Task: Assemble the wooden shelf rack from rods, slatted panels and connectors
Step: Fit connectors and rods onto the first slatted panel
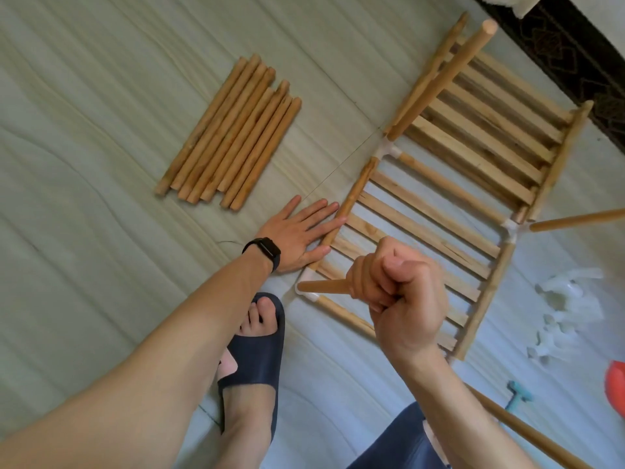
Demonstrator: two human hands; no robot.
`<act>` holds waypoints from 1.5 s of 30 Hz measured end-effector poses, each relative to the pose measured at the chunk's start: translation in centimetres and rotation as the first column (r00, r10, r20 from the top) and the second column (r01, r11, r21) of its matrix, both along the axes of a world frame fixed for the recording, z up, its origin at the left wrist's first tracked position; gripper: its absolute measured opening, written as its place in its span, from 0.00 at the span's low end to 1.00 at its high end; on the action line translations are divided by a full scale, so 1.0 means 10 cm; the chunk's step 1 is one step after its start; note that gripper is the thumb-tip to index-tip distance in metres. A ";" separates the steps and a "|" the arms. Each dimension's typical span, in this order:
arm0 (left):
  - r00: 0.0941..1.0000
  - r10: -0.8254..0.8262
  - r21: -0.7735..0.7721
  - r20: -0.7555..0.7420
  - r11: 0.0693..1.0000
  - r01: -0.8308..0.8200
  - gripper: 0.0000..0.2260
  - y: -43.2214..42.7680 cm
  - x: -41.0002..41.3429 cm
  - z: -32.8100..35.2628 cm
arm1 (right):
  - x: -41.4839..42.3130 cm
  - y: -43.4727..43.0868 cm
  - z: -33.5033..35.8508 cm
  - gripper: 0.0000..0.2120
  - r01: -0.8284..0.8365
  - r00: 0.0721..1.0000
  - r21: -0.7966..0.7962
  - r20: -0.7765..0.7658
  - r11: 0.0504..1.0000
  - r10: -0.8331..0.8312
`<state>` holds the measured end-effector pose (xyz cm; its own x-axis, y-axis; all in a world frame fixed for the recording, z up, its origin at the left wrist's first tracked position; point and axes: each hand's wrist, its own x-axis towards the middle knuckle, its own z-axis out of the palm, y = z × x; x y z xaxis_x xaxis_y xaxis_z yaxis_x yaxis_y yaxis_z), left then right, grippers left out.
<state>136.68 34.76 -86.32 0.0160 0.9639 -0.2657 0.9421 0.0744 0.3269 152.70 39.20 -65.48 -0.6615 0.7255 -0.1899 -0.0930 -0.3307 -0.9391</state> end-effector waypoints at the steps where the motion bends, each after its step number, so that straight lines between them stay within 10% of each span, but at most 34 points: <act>1: 1.000 0.004 0.003 0.003 1.000 -0.004 0.27 0.00 0.00 0.00 | 0.00 -0.03 0.00 0.10 -0.021 1.000 0.038 0.010 0.999 0.020; 16: 1.000 0.009 -0.007 0.019 1.000 -0.009 0.26 0.01 0.00 0.01 | 0.01 -0.44 0.02 0.10 -0.587 0.809 0.397 0.280 0.705 0.516; 45: 1.000 -0.008 -0.284 0.001 0.959 0.008 0.26 0.06 -0.07 0.35 | -0.21 -0.48 -0.20 0.16 -0.620 0.777 0.441 0.459 0.649 0.430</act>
<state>135.95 35.37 -82.80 0.0230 0.8488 -0.5282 0.9431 0.1568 0.2931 150.62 34.41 -67.52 -0.9432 0.3055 -0.1307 0.2347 0.3342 -0.9128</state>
